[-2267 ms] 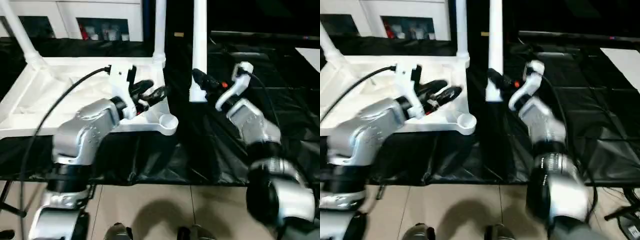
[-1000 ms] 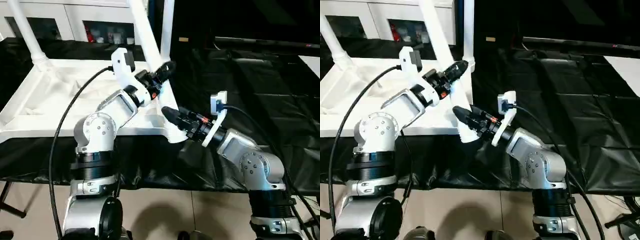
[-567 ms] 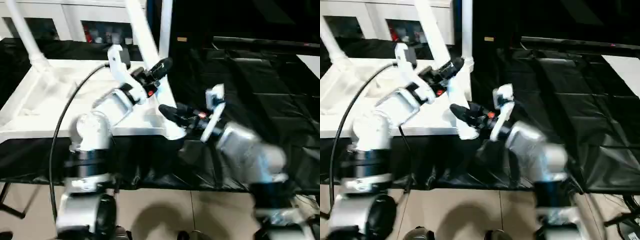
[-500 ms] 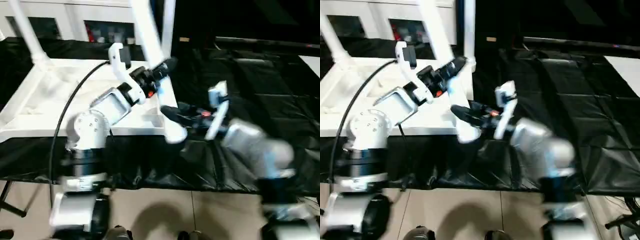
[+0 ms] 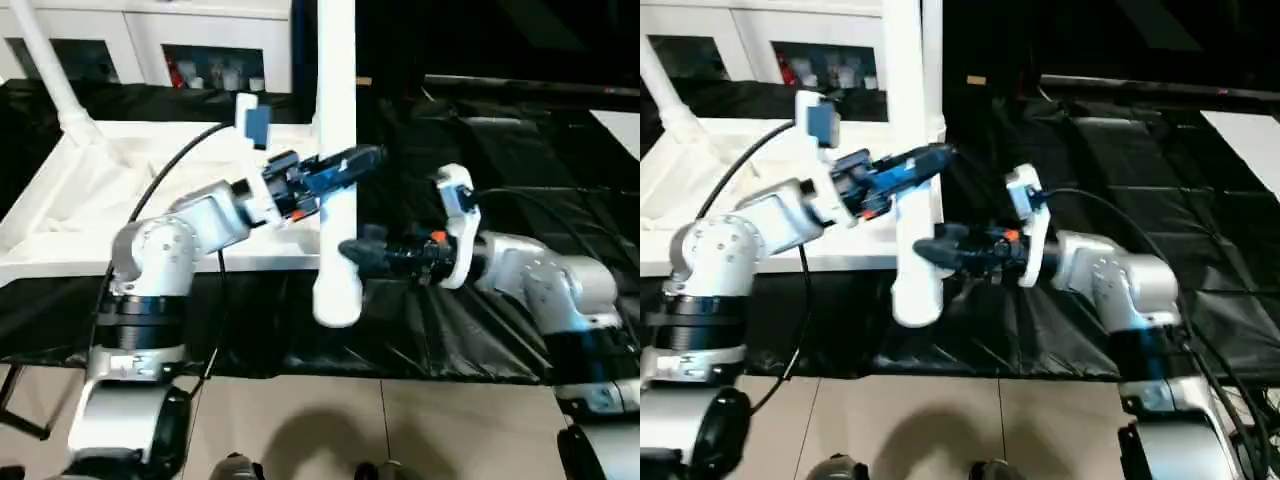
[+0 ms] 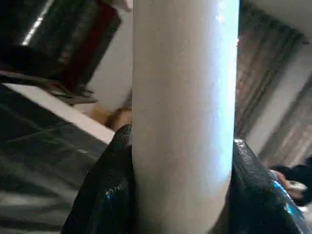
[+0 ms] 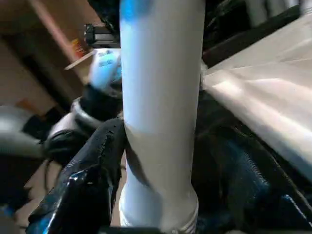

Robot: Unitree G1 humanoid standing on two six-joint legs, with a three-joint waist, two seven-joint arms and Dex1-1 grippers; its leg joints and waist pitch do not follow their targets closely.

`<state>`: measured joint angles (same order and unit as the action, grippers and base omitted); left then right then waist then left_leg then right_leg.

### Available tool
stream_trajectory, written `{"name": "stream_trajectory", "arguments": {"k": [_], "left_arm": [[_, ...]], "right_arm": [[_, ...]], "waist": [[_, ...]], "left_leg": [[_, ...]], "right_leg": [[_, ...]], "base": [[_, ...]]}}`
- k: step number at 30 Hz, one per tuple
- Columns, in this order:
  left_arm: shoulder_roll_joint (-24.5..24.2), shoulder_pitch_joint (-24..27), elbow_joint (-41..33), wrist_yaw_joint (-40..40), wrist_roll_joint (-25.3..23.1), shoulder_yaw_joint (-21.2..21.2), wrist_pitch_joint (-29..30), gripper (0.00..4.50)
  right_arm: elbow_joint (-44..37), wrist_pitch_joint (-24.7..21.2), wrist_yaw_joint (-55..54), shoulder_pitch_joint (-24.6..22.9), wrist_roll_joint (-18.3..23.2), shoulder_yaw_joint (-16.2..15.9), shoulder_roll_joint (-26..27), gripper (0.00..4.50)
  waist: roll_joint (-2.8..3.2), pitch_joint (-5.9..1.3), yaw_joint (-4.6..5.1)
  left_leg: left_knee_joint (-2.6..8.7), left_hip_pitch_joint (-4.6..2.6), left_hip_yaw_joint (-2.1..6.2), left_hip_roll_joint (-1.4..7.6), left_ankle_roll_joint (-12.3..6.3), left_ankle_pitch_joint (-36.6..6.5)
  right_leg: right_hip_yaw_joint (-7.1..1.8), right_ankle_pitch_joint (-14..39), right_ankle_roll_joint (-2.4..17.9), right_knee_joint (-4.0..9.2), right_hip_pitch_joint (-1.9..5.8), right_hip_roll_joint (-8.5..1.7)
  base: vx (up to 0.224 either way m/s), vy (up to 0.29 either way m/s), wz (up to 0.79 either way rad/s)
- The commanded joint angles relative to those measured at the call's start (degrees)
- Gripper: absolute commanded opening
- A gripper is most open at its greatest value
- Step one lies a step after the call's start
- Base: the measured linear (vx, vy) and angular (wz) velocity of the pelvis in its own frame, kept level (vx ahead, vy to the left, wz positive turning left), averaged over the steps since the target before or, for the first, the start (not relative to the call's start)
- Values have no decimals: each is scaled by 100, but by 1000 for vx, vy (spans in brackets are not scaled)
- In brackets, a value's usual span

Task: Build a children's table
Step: Pick table leg

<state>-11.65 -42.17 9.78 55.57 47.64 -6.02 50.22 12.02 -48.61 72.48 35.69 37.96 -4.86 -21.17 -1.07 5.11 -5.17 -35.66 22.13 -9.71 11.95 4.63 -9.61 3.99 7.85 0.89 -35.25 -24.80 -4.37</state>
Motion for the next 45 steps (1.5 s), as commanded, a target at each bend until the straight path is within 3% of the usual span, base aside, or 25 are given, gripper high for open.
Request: {"name": "stream_trajectory", "arguments": {"k": [1, 5, 10, 17, 18, 19, 22, 25, 30, 40, 42, 45], "left_arm": [[144, -155, -47, 149, 165, 132, 19, 188], [266, -224, 100, 121, 94, 138, -108, 188], [294, -299, 235, 221, 73, 130, -178, 188], [342, -300, 346, 72, -159, 145, -383, 188], [378, -315, 399, 20, -139, 113, -355, 244], [422, -318, 451, -401, -361, 76, -549, 244], [418, -259, 365, -708, -816, 203, -1046, 275], [481, -264, 381, -1472, -1287, 295, -1186, 293], [720, -336, 340, -2790, -1894, 332, -1199, 293], [1150, -427, 418, -3325, -1788, -29, -1571, 201], [1164, -404, 344, -3244, -1722, -37, -1525, 194], [1148, -399, 316, -3153, -1677, -22, -1487, 188]], "right_arm": [[30, -15, 77, 54, -40, -123, -58, 299], [-18, 2, 143, 33, -6, -237, 15, 265], [-34, 37, 195, -20, -43, -296, 49, 223], [-112, 138, -36, -66, -90, -209, 154, 193], [-134, 156, -93, -75, -97, -199, 173, 191], [-291, 393, -616, -143, -319, -172, 337, 191], [-388, 645, -1264, -181, -676, -194, 522, 190], [-318, 845, -2083, -167, -1080, -149, 763, 190], [-461, 1085, -3271, -259, -1644, -172, 1147, 190], [-866, 1211, -3839, -382, -1765, -126, 1470, 190], [-961, 1120, -3700, -442, -1551, -35, 1459, 246], [-978, 1012, -3604, -458, -1407, 54, 1405, 269]], "waist": [[2, -575, -4], [-1, -582, -7], [-18, -575, -4], [-3, -581, 2], [-4, -584, 5], [18, -586, 0], [7, -586, 20], [16, -574, 48], [15, -584, 57], [25, -583, 71], [26, -580, 81], [34, -582, 80]], "left_leg": [[387, -97, -25, 57, -86, -1068], [388, -74, -24, 46, -100, -1010], [388, -64, -19, 40, -72, -1062], [385, -73, -21, 39, -74, -1039], [388, -71, -20, 41, -75, -1030], [387, -67, -14, 44, -67, -1004], [399, -83, -11, 41, 32, -1049], [415, -88, -1, 50, 133, -1096], [416, -84, -7, 42, 150, -1080], [414, -62, -10, 11, 43, -1159], [409, -68, -13, 6, 24, -1190], [409, -71, -10, 12, -6, -1208]], "right_leg": [[-187, 1904, 983, 441, 392, -262], [-187, 1747, 1033, 427, 418, -265], [-181, 2009, 911, 456, 430, -276], [-181, 1934, 922, 451, 416, -266], [-181, 1907, 934, 445, 423, -265], [-185, 1846, 949, 440, 417, -270], [-178, 1935, 867, 454, 414, -268], [-188, 2016, 742, 452, 387, -259], [-193, 1955, 685, 447, 397, -256], [-184, 1885, 634, 482, 406, -243], [-182, 1927, 628, 489, 399, -234], [-180, 1918, 650, 491, 400, -238]], "base": [[0, 0, 0], [0, 0, 0], [0, 0, 0], [0, 0, 0], [0, 0, 0], [0, 0, 0], [0, 0, 0], [0, 0, 0], [0, 0, 0], [0, 0, 0], [0, 0, 0], [0, 0, 0]]}}
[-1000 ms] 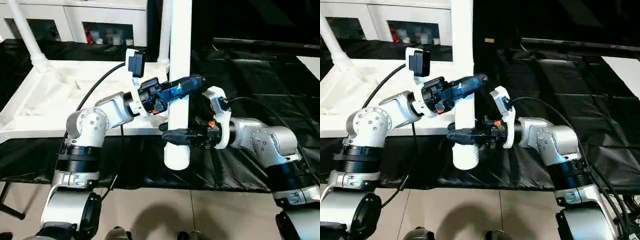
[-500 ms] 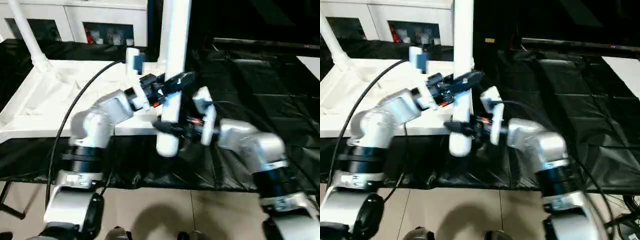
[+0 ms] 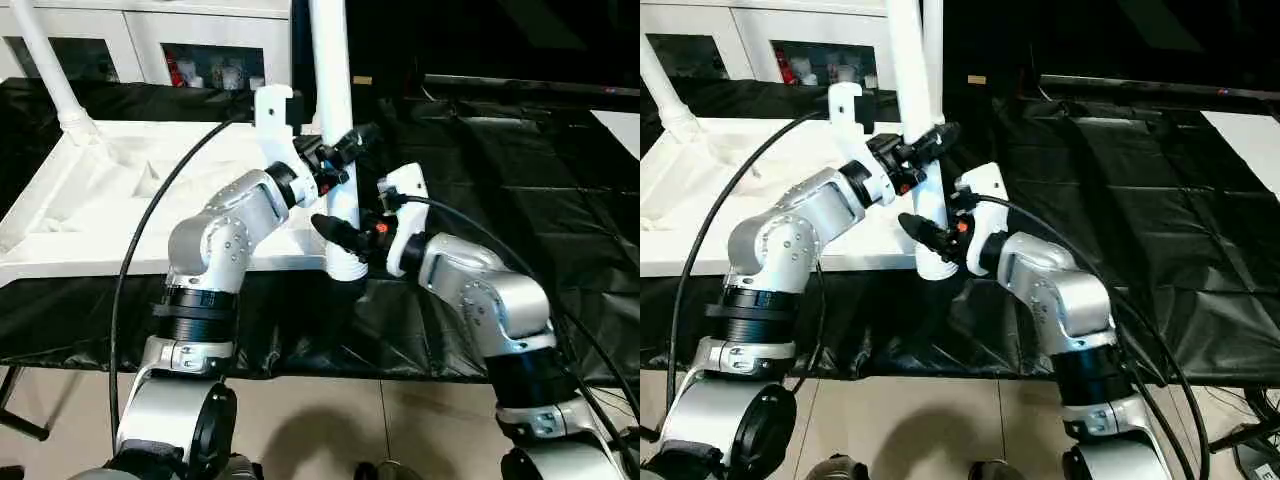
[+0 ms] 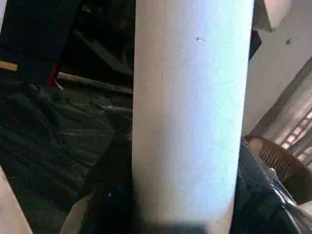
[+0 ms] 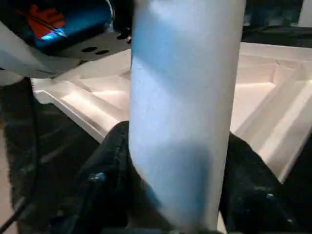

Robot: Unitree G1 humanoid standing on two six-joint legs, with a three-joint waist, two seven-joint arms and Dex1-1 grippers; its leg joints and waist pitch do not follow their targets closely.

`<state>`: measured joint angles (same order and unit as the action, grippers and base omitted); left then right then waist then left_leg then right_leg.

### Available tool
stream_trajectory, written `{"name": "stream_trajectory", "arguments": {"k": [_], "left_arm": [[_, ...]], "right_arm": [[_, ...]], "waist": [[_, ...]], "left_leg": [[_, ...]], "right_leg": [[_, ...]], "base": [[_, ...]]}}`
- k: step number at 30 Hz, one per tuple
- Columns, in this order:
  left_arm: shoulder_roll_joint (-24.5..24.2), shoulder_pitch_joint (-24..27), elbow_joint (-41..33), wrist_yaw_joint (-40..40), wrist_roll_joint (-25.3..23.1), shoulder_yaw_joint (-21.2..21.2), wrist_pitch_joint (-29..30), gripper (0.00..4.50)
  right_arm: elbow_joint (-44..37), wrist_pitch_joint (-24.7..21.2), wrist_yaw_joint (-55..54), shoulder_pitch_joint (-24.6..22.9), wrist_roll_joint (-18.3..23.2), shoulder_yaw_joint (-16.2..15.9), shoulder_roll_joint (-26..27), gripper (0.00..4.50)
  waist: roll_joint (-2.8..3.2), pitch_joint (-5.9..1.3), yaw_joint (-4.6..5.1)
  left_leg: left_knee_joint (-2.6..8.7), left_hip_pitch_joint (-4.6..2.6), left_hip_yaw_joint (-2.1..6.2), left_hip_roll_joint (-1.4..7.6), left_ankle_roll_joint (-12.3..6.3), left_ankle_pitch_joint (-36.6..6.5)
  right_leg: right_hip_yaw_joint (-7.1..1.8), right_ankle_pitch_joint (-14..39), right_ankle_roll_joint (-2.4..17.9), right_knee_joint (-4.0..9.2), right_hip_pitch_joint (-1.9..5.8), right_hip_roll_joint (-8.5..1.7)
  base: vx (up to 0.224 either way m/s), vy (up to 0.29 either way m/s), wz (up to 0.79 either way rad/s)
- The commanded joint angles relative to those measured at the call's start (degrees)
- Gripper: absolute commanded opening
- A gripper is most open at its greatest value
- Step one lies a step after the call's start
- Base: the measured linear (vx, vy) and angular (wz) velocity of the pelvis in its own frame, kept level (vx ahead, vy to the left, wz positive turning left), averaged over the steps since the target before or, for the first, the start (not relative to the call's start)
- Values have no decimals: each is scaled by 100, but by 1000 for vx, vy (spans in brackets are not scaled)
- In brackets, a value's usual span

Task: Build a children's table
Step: Pick table leg

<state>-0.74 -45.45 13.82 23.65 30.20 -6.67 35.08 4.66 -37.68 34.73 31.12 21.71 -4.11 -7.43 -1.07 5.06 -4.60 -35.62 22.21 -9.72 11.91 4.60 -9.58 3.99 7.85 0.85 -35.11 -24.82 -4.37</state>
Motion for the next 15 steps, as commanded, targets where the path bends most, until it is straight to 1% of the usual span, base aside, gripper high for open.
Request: {"name": "stream_trajectory", "arguments": {"k": [1, 2, 3, 4, 5, 6, 7, 8, 10, 11, 13, 15], "left_arm": [[46, -71, -95, 75, 88, 47, 51, 188], [43, -70, -97, 87, 94, 48, 58, 187], [-12, -56, -144, 243, 131, 105, 122, 187], [-69, -38, -198, 403, 166, 172, 188, 186], [-147, -12, -277, 622, 213, 274, 276, 186], [-181, -3, -317, 713, 243, 318, 329, 186], [-200, 3, -342, 770, 260, 342, 365, 186], [-230, 5, -376, 872, 285, 382, 407, 186], [-256, 6, -419, 953, 333, 415, 479, 186], [-263, 4, -431, 982, 355, 425, 506, 186], [-277, 4, -463, 1048, 401, 446, 546, 186], [-304, 20, -534, 1188, 487, 480, 631, 186]], "right_arm": [[-242, -118, 283, -2, 275, 1, -39, 281], [-242, -130, 319, -3, 292, 8, -61, 300], [-248, -237, 611, 8, 400, 17, -253, 300], [-231, -286, 895, 28, 445, -7, -461, 305], [-175, -405, 1276, 77, 492, -67, -761, 305], [-123, -472, 1461, 114, 501, -114, -908, 306], [-95, -523, 1578, 135, 510, -141, -998, 306], [-19, -556, 1706, 185, 493, -172, -1108, 307], [134, -608, 1807, 289, 497, -160, -1207, 307], [188, -621, 1847, 328, 504, -155, -1244, 307], [294, -657, 1927, 412, 538, -138, -1303, 307], [484, -751, 2069, 557, 639, -67, -1358, 307]], "waist": [[38, -578, 22], [30, -580, 22], [31, -583, 16], [17, -585, 10], [31, -582, -14], [17, -591, -28], [14, -581, -34], [-6, -582, -28], [-8, -581, -28], [-31, -575, -15], [-37, -575, -4], [-30, -576, 2]], "left_leg": [[403, -81, -10, 17, -9, -1205], [402, -82, -10, 15, -12, -1197], [402, -90, -11, 18, -39, -1189], [397, -87, -13, 18, -57, -1178], [390, -97, -22, 25, -97, -1165], [390, -91, -15, 32, -119, -1123], [390, -85, -20, 39, -130, -1079], [386, -72, -23, 36, -139, -1055], [377, -70, -25, 32, -144, -1044], [373, -61, -27, 23, -137, -1059], [365, -58, -28, 19, -123, -1066], [357, -73, -29, 16, -134, -1083]], "right_leg": [[-181, 1894, 671, 473, 397, -235], [-177, 1879, 674, 472, 407, -230], [-178, 1824, 699, 465, 407, -226], [-179, 1801, 696, 468, 420, -226], [-189, 1766, 731, 465, 407, -230], [-184, 1704, 775, 442, 432, -230], [-194, 1640, 813, 442, 420, -235], [-194, 1611, 835, 434, 430, -236], [-191, 1670, 881, 432, 425, -251], [-184, 1792, 876, 442, 433, -253], [-181, 1952, 826, 459, 430, -258], [-176, 2060, 810, 464, 419, -247]], "base": [[0, 0, 0], [0, 0, 0], [0, 0, 0], [0, 0, 0], [0, 0, 0], [0, 0, 0], [0, 0, 0], [0, 0, 0], [0, 0, 0], [0, 0, 0], [0, 0, 0], [0, 0, 0]]}}
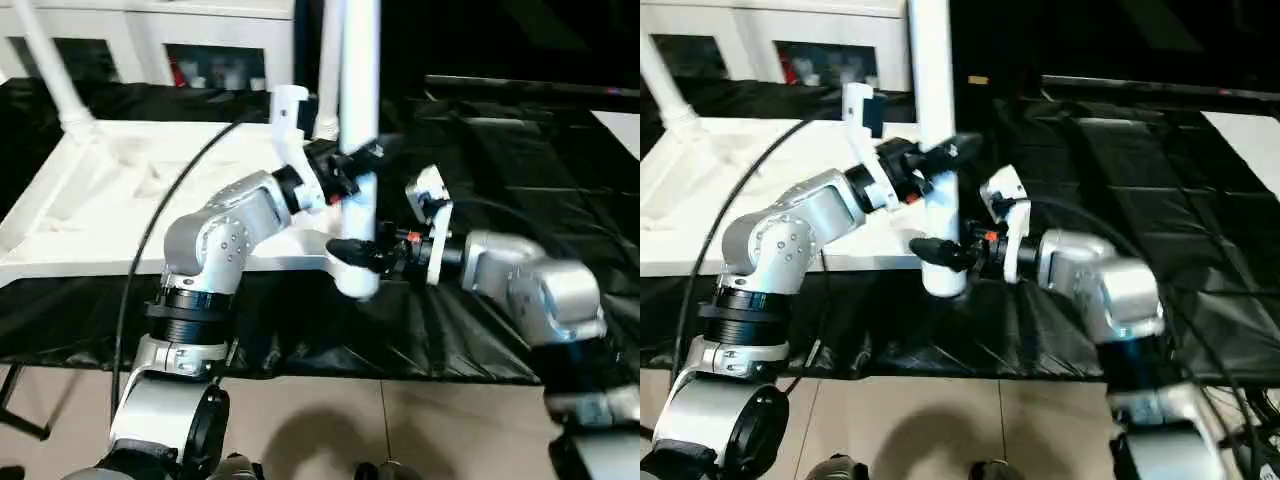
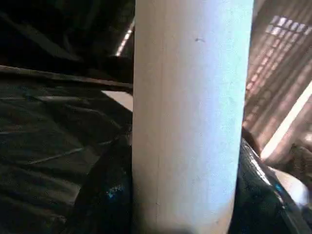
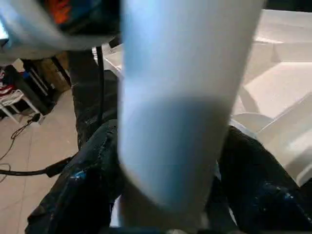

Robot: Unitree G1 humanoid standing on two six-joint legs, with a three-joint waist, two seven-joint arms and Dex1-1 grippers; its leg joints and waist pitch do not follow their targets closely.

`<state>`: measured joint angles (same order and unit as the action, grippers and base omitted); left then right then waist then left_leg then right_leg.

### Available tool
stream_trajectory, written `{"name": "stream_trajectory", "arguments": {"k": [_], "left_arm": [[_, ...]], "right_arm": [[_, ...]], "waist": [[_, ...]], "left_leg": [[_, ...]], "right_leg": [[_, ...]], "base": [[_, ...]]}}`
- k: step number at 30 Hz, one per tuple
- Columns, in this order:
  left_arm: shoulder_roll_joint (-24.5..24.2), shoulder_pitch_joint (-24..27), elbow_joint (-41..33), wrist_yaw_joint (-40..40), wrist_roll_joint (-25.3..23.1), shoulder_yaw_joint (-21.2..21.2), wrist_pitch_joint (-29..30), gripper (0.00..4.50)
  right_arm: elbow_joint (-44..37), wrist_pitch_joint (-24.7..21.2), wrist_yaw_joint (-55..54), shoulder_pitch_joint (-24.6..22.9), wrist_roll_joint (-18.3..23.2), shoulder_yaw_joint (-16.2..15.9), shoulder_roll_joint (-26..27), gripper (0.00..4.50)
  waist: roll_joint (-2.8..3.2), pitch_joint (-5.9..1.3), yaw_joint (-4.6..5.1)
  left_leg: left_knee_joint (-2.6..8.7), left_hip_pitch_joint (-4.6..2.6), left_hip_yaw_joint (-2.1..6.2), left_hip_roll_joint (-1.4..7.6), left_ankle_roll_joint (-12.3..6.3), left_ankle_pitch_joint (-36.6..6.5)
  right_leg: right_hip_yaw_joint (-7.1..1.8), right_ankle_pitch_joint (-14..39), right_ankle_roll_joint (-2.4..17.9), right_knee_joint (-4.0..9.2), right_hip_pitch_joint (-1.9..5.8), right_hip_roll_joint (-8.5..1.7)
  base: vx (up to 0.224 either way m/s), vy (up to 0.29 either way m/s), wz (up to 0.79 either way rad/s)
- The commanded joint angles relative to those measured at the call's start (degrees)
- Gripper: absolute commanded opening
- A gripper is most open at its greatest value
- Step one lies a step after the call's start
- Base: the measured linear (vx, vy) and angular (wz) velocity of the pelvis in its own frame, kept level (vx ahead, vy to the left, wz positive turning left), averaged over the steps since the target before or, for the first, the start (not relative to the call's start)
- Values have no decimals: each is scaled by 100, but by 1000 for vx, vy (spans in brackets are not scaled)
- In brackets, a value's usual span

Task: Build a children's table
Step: Pick table leg

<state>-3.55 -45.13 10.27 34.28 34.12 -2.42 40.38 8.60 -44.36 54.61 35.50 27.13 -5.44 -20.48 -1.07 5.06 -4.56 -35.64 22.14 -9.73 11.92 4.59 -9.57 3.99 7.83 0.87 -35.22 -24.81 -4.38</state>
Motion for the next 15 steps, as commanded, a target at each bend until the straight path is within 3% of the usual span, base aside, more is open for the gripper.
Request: {"name": "stream_trajectory", "arguments": {"k": [1, 9, 15], "left_arm": [[-30, -2, -213, 198, 158, 57, 154, 186], [-81, 22, -289, 343, 246, 64, 281, 186], [-124, 38, -322, 388, 251, 110, 311, 186]], "right_arm": [[173, -114, 167, 175, 153, 92, -84, 307], [371, -314, 925, 312, 348, -2, -377, 307], [647, -246, 969, 414, 224, -123, -406, 307]], "waist": [[-26, -573, 7], [-49, -591, -35], [-65, -584, -34]], "left_leg": [[359, -58, -25, 21, -140, -1083], [351, -57, -31, 33, -208, -910], [347, -57, -35, 31, -185, -934]], "right_leg": [[-172, 2050, 809, 482, 416, -248], [-179, 1732, 909, 441, 430, -235], [-174, 1941, 855, 460, 421, -250]], "base": [[0, 0, 0], [0, 0, 0], [0, 0, 0]]}}
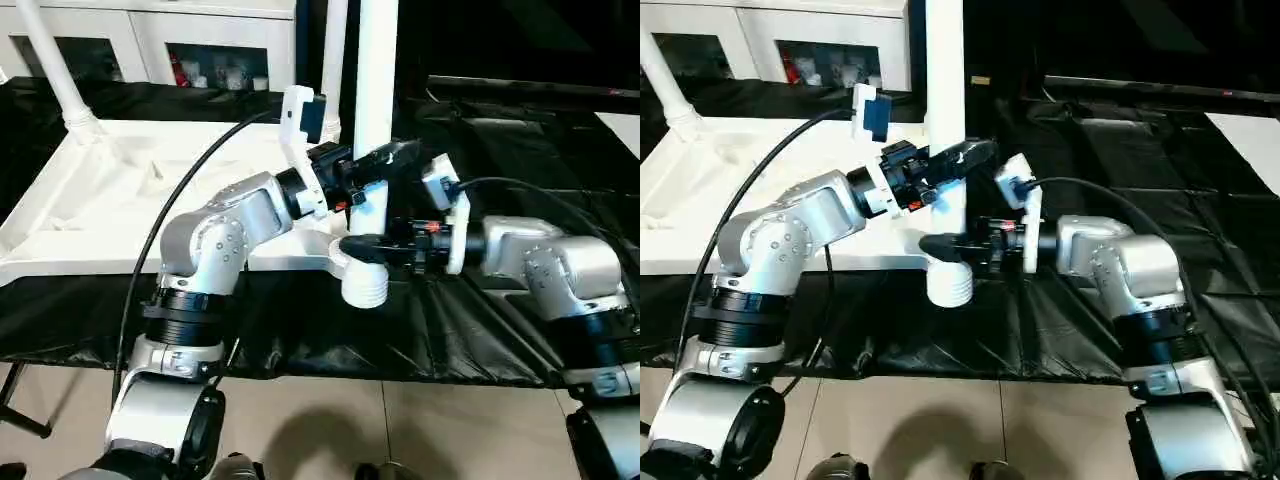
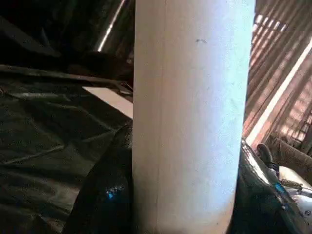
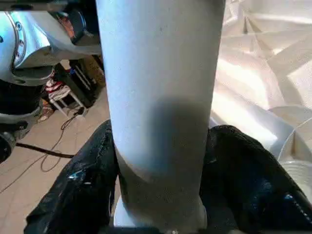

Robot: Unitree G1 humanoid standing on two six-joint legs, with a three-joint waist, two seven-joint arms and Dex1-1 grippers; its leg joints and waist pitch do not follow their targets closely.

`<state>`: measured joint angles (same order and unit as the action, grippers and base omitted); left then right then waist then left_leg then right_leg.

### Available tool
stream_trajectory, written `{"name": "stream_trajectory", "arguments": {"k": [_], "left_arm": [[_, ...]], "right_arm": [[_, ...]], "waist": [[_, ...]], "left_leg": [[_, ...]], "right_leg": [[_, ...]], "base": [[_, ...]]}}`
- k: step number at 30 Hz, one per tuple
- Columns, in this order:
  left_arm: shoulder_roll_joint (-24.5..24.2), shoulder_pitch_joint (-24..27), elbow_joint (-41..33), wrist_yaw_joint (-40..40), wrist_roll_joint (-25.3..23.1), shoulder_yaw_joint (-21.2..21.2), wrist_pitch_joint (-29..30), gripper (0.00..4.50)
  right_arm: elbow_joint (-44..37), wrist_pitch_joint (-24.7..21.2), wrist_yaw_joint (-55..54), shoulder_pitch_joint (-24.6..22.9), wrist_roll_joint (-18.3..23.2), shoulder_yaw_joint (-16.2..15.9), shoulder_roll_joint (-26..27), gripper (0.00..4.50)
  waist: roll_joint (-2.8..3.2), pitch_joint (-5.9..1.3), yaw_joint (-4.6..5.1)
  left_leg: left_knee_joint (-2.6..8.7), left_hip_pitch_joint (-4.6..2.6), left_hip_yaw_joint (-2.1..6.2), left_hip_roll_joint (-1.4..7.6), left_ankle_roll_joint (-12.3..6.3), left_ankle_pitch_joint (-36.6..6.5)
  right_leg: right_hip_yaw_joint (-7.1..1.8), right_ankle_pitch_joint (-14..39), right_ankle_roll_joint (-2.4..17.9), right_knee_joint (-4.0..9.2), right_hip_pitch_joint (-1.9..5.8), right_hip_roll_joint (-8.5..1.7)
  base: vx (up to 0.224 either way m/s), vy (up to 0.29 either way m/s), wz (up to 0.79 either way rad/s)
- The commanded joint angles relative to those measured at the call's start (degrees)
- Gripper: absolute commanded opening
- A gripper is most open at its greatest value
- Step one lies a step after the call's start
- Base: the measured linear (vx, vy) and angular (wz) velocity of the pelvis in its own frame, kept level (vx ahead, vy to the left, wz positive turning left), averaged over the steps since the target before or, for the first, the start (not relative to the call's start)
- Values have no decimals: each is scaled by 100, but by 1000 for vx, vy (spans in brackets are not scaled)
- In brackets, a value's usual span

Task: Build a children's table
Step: Pick table leg

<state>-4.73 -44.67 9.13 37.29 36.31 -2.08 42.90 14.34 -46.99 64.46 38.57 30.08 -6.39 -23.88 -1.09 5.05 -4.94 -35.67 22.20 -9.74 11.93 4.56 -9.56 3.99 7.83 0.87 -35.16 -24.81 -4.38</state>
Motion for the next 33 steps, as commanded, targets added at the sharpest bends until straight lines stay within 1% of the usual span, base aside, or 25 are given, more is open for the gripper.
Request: {"name": "stream_trajectory", "arguments": {"k": [1, 5, 6, 8, 9, 10, 13, 18, 20, 24, 25, 28, 29, 30, 32, 33], "left_arm": [[-7, -8, -211, 88, 33, 75, 68, 186], [-16, -24, -190, 116, 40, 95, 73, 186], [-19, -27, -187, 130, 39, 104, 72, 186], [-20, -28, -186, 145, 45, 122, 81, 186], [-22, -31, -186, 160, 53, 137, 94, 186], [-28, -32, -188, 181, 51, 160, 102, 186], [-23, -37, -184, 196, 53, 177, 110, 186], [-23, -24, -189, 216, 33, 194, 112, 186], [-30, -18, -195, 226, 32, 200, 110, 186], [-45, -19, -190, 255, 33, 205, 107, 186], [-41, -19, -185, 260, 33, 209, 102, 186], [-40, -15, -188, 267, 35, 217, 97, 186], [-37, -14, -183, 268, 27, 222, 84, 186], [-37, -15, -182, 269, 27, 222, 82, 185], [-35, -20, -175, 252, 11, 218, 50, 185], [-31, -21, -171, 226, -10, 216, 24, 185]], "right_arm": [[74, 22, 2, 110, -67, -50, -73, 307], [36, 21, 94, 100, -101, -122, -56, 307], [32, 20, 96, 98, -103, -127, -47, 307], [25, 57, 112, 98, -128, -170, -27, 307], [30, 64, 124, 104, -126, -187, -19, 307], [30, 70, 137, 109, -123, -203, -9, 307], [60, 66, 158, 139, -102, -218, 18, 307], [41, 23, 237, 126, -87, -242, 20, 307], [36, 8, 248, 118, -93, -239, 19, 271], [37, -21, 272, 106, -83, -252, -5, 257], [34, -36, 295, 99, -70, -258, -17, 230], [47, -35, 317, 94, -84, -269, -20, 224], [67, -13, 309, 95, -111, -279, -19, 205], [71, -11, 304, 95, -115, -279, -16, 198], [92, -1, 278, 94, -135, -271, 1, 195], [94, 0, 263, 91, -135, -261, 11, 195]], "waist": [[-59, -580, 5], [-67, -588, 3], [-54, -588, 0], [-58, -590, 0], [-41, -588, 0], [-50, -586, 4], [-48, -583, 5], [-57, -586, 3], [-55, -589, 3], [-57, -586, 7], [-57, -587, 4], [-56, -584, 5], [-54, -585, 5], [-52, -585, 2], [-53, -586, 3], [-44, -585, 6]], "left_leg": [[354, -62, -30, 31, -174, -946], [349, -56, -32, 27, -171, -915], [353, -62, -30, 32, -173, -914], [353, -60, -30, 31, -181, -907], [352, -58, -29, 30, -172, -920], [355, -59, -29, 29, -173, -937], [356, -65, -27, 31, -159, -974], [356, -61, -26, 34, -166, -956], [354, -61, -29, 34, -173, -935], [355, -66, -30, 35, -173, -951], [354, -65, -30, 34, -170, -945], [355, -59, -29, 35, -169, -950], [356, -61, -27, 34, -165, -944], [357, -66, -28, 37, -168, -944], [356, -61, -27, 35, -164, -942], [356, -62, -26, 36, -162, -941]], "right_leg": [[-172, 1966, 845, 456, 420, -249], [-172, 1962, 809, 456, 421, -245], [-174, 1941, 820, 454, 417, -247], [-172, 1902, 839, 449, 418, -244], [-174, 1900, 847, 447, 419, -247], [-170, 1926, 838, 452, 420, -243], [-169, 1987, 825, 458, 416, -243], [-170, 1948, 832, 451, 421, -245], [-174, 1896, 848, 447, 419, -244], [-174, 1905, 869, 447, 418, -244], [-175, 1915, 866, 448, 420, -247], [-175, 1912, 858, 447, 422, -246], [-174, 1918, 857, 446, 422, -247], [-175, 1916, 857, 445, 418, -246], [-173, 1938, 848, 447, 421, -247], [-175, 1912, 856, 449, 419, -247]], "base": [[0, 0, 0], [0, 0, 0], [0, 0, 0], [0, 0, 0], [0, 0, 0], [0, 0, 0], [0, 0, 0], [0, 0, 0], [0, 0, 0], [0, 0, 0], [0, 0, 0], [0, 0, 0], [0, 0, 0], [0, 0, 0], [0, 0, 0], [0, 0, 0]]}}
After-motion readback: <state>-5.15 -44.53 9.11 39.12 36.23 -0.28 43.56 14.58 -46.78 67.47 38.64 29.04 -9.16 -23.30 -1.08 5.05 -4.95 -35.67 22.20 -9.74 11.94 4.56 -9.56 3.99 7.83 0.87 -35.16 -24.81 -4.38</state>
